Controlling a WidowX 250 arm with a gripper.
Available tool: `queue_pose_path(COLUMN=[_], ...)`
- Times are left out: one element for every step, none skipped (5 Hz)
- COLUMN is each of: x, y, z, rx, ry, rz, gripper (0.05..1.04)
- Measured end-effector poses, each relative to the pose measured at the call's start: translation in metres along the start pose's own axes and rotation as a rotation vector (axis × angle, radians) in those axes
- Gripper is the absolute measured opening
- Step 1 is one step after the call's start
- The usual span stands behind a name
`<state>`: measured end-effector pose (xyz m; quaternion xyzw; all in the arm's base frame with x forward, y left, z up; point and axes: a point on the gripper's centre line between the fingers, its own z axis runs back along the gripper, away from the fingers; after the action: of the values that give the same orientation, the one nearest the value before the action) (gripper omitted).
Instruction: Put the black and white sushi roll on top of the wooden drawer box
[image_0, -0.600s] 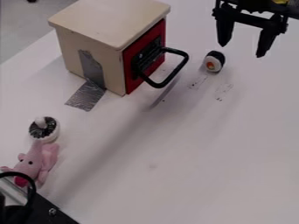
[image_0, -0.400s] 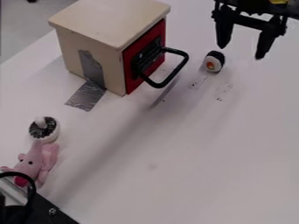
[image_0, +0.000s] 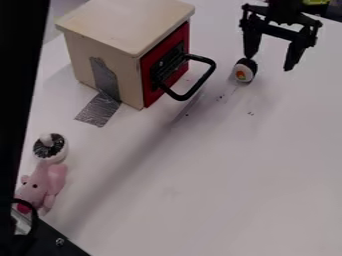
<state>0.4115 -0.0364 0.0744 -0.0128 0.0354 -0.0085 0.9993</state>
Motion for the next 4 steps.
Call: queue_pose_path(x=[0.014,0.021,0.021,0.021], y=[0.021,0.035,0.041,0.04], z=[-0.008,-0.011,-0.034,-0.055], rx=[0.008,0.017,0.017,0.007], ry=[0.02,0.026,0.079,0.119], rz=[0.024,0.033,0.039,0.054], gripper=[0.999,0.999,0.999,0.999])
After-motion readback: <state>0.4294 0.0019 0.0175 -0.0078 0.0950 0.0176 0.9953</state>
